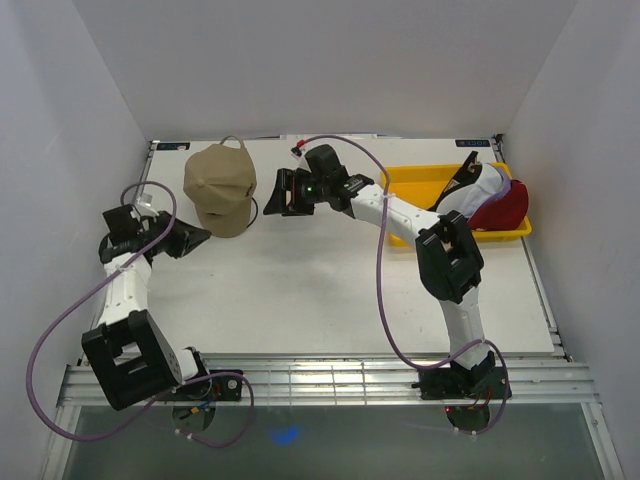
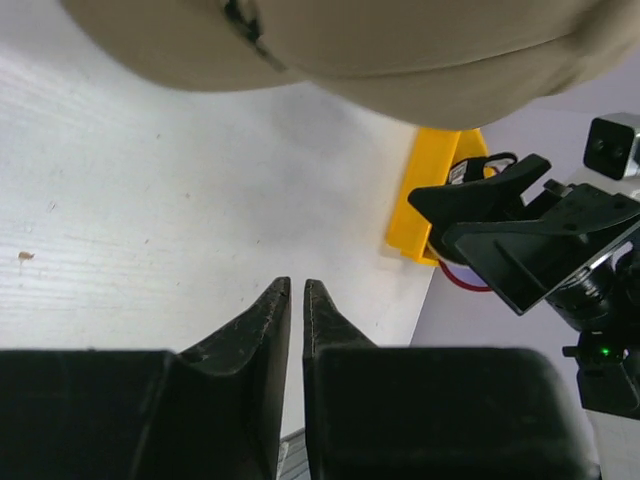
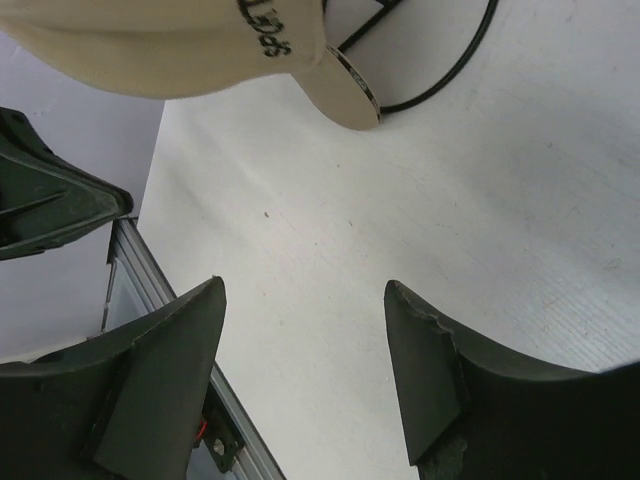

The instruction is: Stack the hats

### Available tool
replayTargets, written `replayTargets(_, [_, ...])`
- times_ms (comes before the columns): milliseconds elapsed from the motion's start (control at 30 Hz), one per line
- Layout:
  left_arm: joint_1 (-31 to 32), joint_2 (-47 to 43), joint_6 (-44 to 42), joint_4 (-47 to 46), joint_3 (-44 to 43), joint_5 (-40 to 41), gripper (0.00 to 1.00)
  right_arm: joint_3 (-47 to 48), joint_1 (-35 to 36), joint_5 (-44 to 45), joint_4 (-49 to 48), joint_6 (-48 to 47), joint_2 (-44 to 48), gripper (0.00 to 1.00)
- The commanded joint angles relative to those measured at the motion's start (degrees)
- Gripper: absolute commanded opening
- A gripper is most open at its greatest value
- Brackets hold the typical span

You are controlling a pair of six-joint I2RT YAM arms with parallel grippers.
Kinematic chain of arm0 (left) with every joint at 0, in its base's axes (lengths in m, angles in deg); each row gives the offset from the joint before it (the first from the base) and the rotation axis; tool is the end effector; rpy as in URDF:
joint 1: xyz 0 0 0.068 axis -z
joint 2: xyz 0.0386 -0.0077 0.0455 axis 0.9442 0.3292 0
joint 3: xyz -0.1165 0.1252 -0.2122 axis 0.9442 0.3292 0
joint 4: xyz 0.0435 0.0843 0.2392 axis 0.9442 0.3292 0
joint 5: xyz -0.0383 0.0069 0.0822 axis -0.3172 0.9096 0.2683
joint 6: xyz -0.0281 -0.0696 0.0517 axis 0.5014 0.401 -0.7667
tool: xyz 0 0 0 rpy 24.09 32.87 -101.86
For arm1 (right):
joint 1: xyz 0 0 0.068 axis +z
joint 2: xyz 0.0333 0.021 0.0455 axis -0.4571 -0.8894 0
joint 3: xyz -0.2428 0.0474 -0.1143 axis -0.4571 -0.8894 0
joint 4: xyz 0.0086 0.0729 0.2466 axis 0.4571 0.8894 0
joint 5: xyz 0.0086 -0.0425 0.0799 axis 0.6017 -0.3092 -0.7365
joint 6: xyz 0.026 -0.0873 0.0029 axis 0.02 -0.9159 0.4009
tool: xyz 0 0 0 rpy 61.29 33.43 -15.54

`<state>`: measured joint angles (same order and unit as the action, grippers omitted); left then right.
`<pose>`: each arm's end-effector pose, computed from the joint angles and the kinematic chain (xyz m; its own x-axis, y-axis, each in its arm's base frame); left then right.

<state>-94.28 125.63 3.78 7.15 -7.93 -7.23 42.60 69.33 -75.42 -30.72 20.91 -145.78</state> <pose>0.2659 0.0533 0.2090 -0.6409 -0.7446 -0.1869 -0.3232 0.4825 -0.8141 0.3714 0.3767 0.2358 -0.8172 0.0223 -0.5760 -0.4592 0.5789 0.6739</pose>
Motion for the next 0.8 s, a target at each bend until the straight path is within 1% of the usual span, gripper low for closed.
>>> replayTargets(0, [0.7,-3.6,1.7,-0.1,-8.1,3.6,0.22,7.0,0.4,1.3,1.5,-3.3,0.6,0.71])
replayTargets(200, [1.8,-1.2,2.0,-0.6,-18.5,12.3,0.29,11.8,0.4,1.9,3.9,-5.2,-0.1,0.73])
replayTargets(233, [1.9,-0.9,2.0,-0.8,-21.1,14.3,0.30,12.5,0.4,2.3,4.1,-5.9,0.2,0.74])
replayTargets(267, [2.1,-0.3,1.9,-1.1,-22.4,15.1,0.33,12.7,0.4,2.7,4.3,-6.2,0.3,0.74])
replayTargets(333, [2.5,2.2,1.3,-1.6,-24.7,18.5,0.37,13.1,0.4,3.4,4.5,-6.9,0.7,0.75])
replayTargets(367, [2.5,3.3,1.1,-1.6,-26.7,19.2,0.37,13.3,0.4,3.4,4.6,-7.1,0.7,0.75])
replayTargets(467, [2.5,7.2,1.1,-2.5,-28.7,22.7,0.38,13.7,0.4,2.5,3.2,-7.2,0.7,0.75])
replayTargets(533, [2.5,11.3,1.6,-3.0,-30.1,22.9,0.38,14.5,0.4,1.6,1.8,-7.3,0.0,0.76])
replayTargets(667, [2.7,17.1,2.7,-4.8,-34.3,22.3,0.37,21.0,0.4,0.2,1.4,-8.3,-3.5,0.78])
replayTargets(767, [3.2,20.8,2.5,-4.8,-36.2,23.2,0.39,23.8,0.4,0.0,-0.5,-8.4,-5.8,0.83])
